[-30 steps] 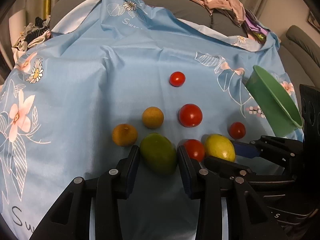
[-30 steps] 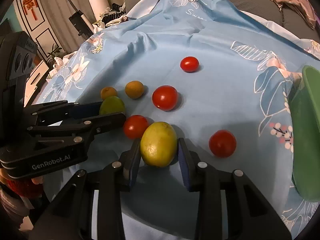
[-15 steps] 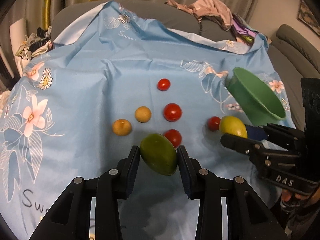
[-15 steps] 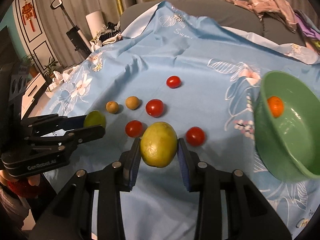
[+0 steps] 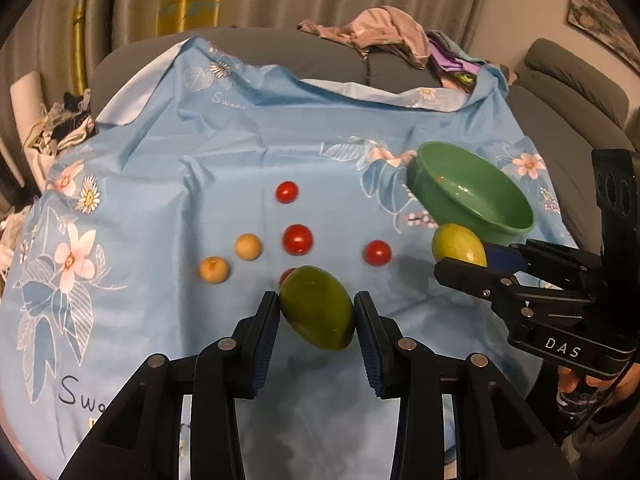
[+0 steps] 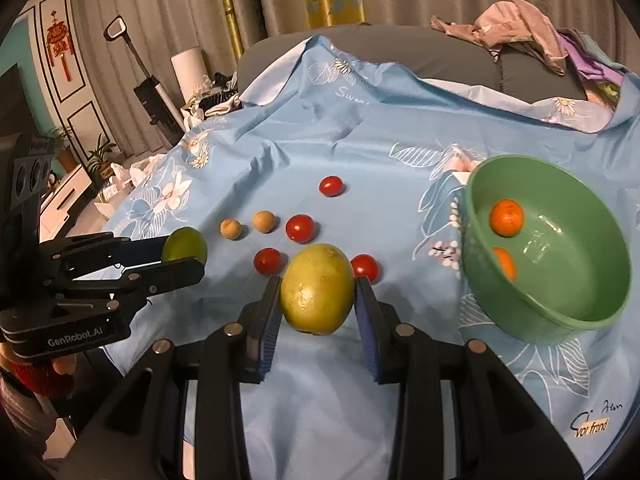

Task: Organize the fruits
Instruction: 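Lower the mango into the green bowl with the right gripper and release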

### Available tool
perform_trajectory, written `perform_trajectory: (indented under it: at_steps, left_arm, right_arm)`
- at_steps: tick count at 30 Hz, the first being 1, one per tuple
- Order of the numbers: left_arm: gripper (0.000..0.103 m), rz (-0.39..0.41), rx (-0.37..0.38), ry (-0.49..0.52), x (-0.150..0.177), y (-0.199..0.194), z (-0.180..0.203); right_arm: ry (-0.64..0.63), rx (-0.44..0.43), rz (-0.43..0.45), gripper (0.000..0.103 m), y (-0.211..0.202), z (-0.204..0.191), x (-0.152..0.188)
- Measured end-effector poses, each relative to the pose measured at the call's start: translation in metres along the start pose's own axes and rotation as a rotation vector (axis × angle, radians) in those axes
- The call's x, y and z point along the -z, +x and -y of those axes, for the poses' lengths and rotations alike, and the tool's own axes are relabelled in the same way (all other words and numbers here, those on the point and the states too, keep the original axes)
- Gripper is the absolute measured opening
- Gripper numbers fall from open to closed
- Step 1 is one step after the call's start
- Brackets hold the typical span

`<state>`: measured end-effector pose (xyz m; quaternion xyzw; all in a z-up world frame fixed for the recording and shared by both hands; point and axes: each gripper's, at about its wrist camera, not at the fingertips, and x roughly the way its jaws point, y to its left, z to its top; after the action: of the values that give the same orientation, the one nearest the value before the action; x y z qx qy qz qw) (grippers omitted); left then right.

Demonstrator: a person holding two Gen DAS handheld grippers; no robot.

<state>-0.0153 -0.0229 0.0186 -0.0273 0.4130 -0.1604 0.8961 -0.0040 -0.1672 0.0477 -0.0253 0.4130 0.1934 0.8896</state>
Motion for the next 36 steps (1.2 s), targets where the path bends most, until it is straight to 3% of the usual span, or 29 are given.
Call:
perform_trajectory:
  at_steps: [12, 36]
  left_arm:
    - [0.039, 0.021, 0.028, 0.091, -0.019, -0.001, 0.036]
    - [0.039, 0.044, 0.175, 0.335, -0.083, 0.057, 0.141]
  right_arm:
    - [0.051, 0.044, 0.076, 0.036, -0.028, 0.029, 0.001]
    - [0.208, 0.24, 0.167, 0.036, -0.054, 0.123, 0.003]
